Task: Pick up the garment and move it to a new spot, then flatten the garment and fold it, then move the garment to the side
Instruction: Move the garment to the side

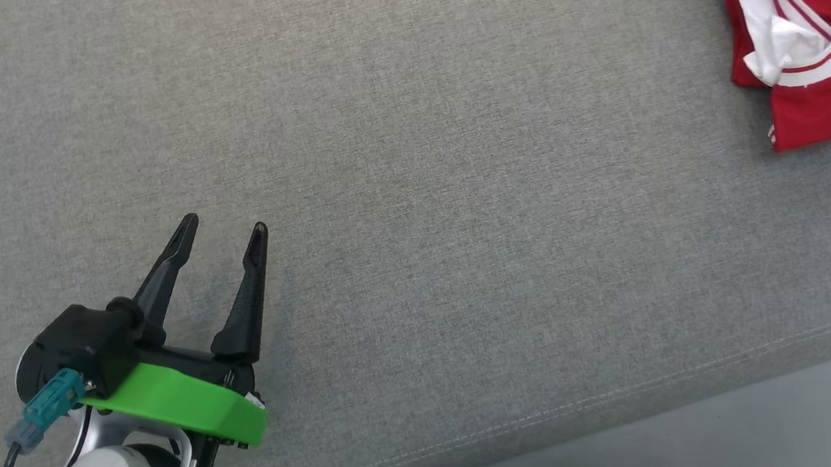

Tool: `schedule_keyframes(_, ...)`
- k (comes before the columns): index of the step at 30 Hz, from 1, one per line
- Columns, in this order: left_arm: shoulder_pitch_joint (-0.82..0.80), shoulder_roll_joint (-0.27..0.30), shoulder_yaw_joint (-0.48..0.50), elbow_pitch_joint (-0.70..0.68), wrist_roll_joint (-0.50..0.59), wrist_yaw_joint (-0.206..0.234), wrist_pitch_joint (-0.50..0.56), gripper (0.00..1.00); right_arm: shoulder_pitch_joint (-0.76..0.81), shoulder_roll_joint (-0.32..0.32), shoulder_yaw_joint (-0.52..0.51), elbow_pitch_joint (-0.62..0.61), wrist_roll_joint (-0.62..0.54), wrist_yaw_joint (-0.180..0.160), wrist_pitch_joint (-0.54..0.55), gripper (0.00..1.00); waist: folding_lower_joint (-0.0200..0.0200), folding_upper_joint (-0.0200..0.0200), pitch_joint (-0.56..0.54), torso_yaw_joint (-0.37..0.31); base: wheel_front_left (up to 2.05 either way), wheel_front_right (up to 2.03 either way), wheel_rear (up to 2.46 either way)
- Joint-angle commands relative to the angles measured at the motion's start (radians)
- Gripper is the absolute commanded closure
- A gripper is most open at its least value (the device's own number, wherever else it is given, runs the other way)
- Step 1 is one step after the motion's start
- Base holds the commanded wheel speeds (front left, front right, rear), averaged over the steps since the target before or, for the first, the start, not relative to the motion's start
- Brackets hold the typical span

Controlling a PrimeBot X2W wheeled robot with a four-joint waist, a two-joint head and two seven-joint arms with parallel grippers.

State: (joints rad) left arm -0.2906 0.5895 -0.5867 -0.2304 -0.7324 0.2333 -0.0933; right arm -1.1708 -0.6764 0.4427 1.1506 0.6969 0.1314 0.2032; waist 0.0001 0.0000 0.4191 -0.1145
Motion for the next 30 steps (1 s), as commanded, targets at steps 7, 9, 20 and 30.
schedule_keyframes(7, -0.032, 0.013, -0.013, -0.011, 0.018, -0.005, 0.018, 0.00, -0.050, 0.004, 0.004, 0.096, -0.088, -0.001, -0.084, 0.75, -0.0001, 0.0000, 0.038, 0.046, 0.00, 0.00, 0.00)
schedule_keyframes(9, -0.034, 0.015, -0.017, -0.011, 0.021, -0.007, 0.021, 0.00, -0.060, 0.007, 0.000, 0.116, -0.115, -0.001, -0.096, 0.27, -0.0001, 0.0000, 0.042, 0.050, 0.00, 0.00, 0.00)
schedule_keyframes(20, -0.024, 0.022, -0.027, -0.010, 0.020, 0.000, 0.035, 0.00, 0.000, -0.018, -0.064, 0.140, -0.220, -0.001, -0.112, 0.00, -0.0001, 0.0000, 0.031, 0.050, 0.00, 0.00, 0.00)
schedule_keyframes(30, -0.013, -0.006, -0.022, 0.008, -0.011, -0.005, 0.012, 0.00, -0.035, 0.059, -0.119, 0.139, -0.271, -0.001, -0.190, 0.00, -0.0001, 0.0000, -0.040, 0.006, 0.00, 0.00, 0.00)
